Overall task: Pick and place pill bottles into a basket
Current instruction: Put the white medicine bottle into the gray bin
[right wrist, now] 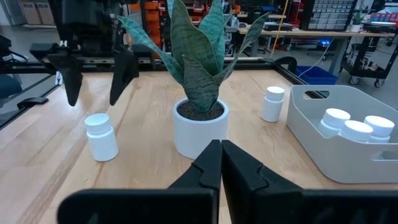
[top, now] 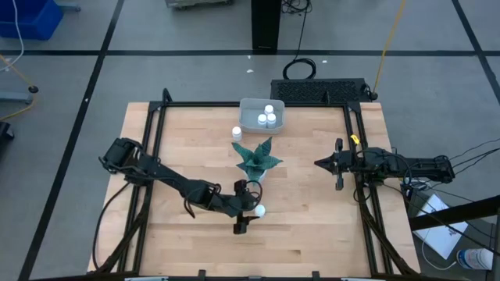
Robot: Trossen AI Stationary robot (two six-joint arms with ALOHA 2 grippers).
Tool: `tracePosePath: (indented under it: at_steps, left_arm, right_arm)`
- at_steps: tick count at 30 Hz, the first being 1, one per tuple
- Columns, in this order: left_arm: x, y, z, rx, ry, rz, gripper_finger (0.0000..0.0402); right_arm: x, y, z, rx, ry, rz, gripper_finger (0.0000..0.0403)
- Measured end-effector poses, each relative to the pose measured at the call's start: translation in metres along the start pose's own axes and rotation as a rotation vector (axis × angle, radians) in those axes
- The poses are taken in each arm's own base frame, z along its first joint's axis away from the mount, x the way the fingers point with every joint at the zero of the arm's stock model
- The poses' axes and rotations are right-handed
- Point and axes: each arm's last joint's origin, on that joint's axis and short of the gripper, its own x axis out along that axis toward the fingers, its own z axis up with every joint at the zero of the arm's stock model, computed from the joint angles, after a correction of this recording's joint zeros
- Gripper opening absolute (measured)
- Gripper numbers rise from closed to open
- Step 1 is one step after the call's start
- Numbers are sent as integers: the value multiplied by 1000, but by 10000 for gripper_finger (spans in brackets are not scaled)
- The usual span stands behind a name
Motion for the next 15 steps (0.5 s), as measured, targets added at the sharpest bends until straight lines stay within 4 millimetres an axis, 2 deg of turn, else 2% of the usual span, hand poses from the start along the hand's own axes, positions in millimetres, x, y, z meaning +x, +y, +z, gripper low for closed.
tracePosePath:
  at_steps: [15]
  left_arm:
    - [5,4,1,6,-14,-5,283]
  right_arm:
    - [0,0,0,0,0,-1,4]
